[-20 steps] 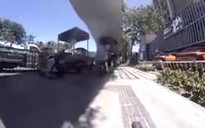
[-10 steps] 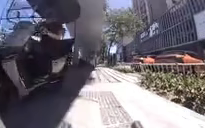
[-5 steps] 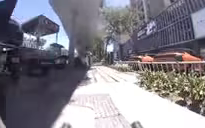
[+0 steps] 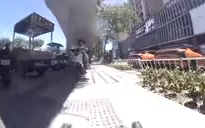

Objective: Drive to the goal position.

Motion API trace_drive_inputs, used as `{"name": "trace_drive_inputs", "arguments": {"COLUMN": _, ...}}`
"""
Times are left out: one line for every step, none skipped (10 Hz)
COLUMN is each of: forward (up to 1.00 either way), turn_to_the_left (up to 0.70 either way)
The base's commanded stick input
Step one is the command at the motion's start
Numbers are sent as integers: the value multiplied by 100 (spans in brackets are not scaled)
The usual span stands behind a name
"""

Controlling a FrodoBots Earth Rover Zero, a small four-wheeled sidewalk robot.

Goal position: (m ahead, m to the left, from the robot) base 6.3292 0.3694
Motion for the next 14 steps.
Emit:
{"name": "trace_drive_inputs", "arguments": {"forward": 70, "turn_to_the_left": 0}}
{"name": "trace_drive_inputs", "arguments": {"forward": 70, "turn_to_the_left": 0}}
{"name": "trace_drive_inputs", "arguments": {"forward": 51, "turn_to_the_left": 0}}
{"name": "trace_drive_inputs", "arguments": {"forward": 45, "turn_to_the_left": 0}}
{"name": "trace_drive_inputs", "arguments": {"forward": 45, "turn_to_the_left": 0}}
{"name": "trace_drive_inputs", "arguments": {"forward": 45, "turn_to_the_left": 0}}
{"name": "trace_drive_inputs", "arguments": {"forward": 45, "turn_to_the_left": 27}}
{"name": "trace_drive_inputs", "arguments": {"forward": 45, "turn_to_the_left": 27}}
{"name": "trace_drive_inputs", "arguments": {"forward": 45, "turn_to_the_left": 22}}
{"name": "trace_drive_inputs", "arguments": {"forward": 45, "turn_to_the_left": 2}}
{"name": "trace_drive_inputs", "arguments": {"forward": 45, "turn_to_the_left": 0}}
{"name": "trace_drive_inputs", "arguments": {"forward": 45, "turn_to_the_left": 0}}
{"name": "trace_drive_inputs", "arguments": {"forward": 45, "turn_to_the_left": 0}}
{"name": "trace_drive_inputs", "arguments": {"forward": 45, "turn_to_the_left": 0}}
